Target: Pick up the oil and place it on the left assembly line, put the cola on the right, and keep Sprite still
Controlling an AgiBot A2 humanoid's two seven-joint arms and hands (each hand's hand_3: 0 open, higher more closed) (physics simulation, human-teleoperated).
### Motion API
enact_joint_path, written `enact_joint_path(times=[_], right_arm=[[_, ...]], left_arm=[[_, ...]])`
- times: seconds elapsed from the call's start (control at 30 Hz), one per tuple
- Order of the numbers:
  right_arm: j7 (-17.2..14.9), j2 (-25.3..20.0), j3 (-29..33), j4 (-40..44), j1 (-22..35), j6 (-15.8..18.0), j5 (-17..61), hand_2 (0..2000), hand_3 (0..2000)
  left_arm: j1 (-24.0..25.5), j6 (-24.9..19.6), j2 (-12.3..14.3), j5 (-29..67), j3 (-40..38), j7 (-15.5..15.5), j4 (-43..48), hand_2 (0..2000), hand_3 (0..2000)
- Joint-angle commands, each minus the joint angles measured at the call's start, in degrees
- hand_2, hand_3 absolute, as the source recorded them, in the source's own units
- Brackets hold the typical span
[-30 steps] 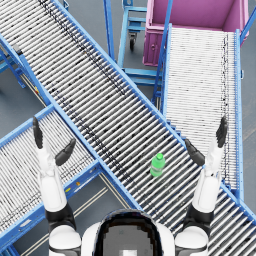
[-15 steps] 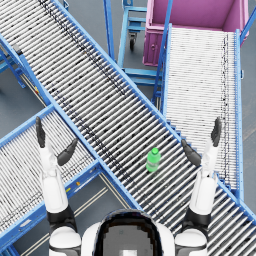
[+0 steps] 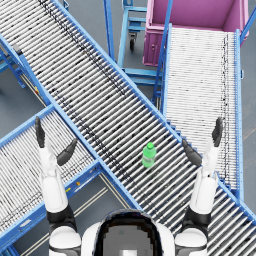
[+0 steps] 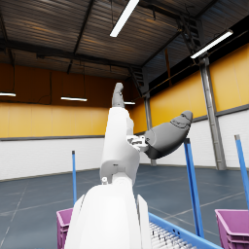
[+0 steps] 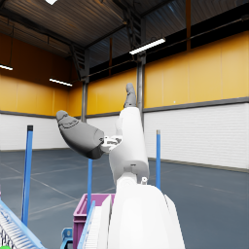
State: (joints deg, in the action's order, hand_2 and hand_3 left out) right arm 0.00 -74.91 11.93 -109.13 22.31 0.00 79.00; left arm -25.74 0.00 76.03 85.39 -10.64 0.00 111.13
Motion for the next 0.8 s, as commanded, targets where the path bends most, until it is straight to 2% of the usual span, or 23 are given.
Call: enact_joint_path(times=[0.03, 0.8], right_arm=[[0.0, 0.0, 0.1, 0.1, 0.0, 0.0, 0.0, 0, 0], [0.0, 0.3, 1.7, 0.0, 1.6, 0.0, 0.0, 0, 0]], left_arm=[[-0.1, 0.0, 0.0, 0.0, 0.2, 0.0, 0.4, 0, 0], [0.2, 0.0, 0.2, 0.0, 1.0, 0.0, 0.8, 0, 0]])
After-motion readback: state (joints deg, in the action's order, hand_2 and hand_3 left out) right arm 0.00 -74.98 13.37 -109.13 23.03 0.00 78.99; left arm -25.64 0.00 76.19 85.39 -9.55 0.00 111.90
